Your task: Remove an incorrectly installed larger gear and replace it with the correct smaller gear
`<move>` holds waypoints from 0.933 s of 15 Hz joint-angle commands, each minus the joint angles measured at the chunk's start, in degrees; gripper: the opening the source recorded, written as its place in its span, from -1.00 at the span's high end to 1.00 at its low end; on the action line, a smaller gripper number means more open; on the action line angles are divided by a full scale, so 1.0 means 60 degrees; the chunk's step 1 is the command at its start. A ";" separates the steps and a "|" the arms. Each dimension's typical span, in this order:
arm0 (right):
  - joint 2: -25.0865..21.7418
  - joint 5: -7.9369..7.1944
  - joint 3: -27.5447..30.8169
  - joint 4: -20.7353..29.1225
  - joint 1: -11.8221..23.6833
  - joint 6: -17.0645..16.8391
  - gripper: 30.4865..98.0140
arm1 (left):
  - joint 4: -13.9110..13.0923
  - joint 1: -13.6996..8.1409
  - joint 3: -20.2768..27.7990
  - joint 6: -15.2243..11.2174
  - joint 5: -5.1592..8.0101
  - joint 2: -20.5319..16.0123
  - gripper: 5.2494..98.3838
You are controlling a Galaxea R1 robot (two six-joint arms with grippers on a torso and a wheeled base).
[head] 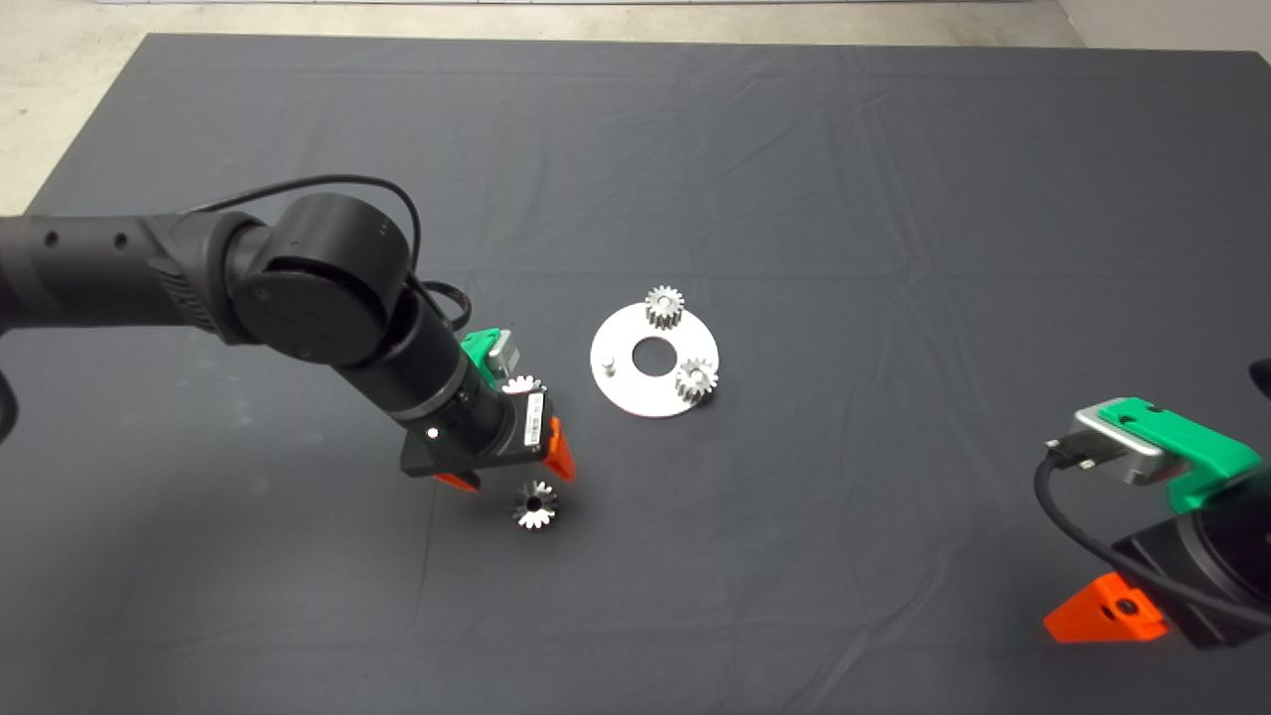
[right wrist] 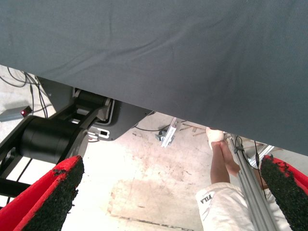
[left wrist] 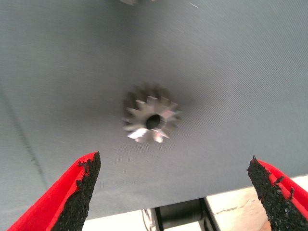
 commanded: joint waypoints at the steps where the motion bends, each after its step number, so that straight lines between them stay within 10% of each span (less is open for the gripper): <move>1: -0.0003 -0.0545 0.0045 0.0307 0.0135 -0.0008 -0.97 | 0.0042 -0.0045 0.0214 -0.0304 0.1306 0.0410 -0.57; 5: -0.0003 -0.0545 0.0045 0.0309 0.0133 -0.0004 -0.97 | 0.0166 0.0154 0.0228 -0.0358 0.1621 0.0486 -0.57; 14: -0.0003 -0.0552 0.0045 0.0309 0.0133 0.0019 -0.97 | 0.0723 0.0923 0.0375 -0.0438 0.1592 0.0544 -0.57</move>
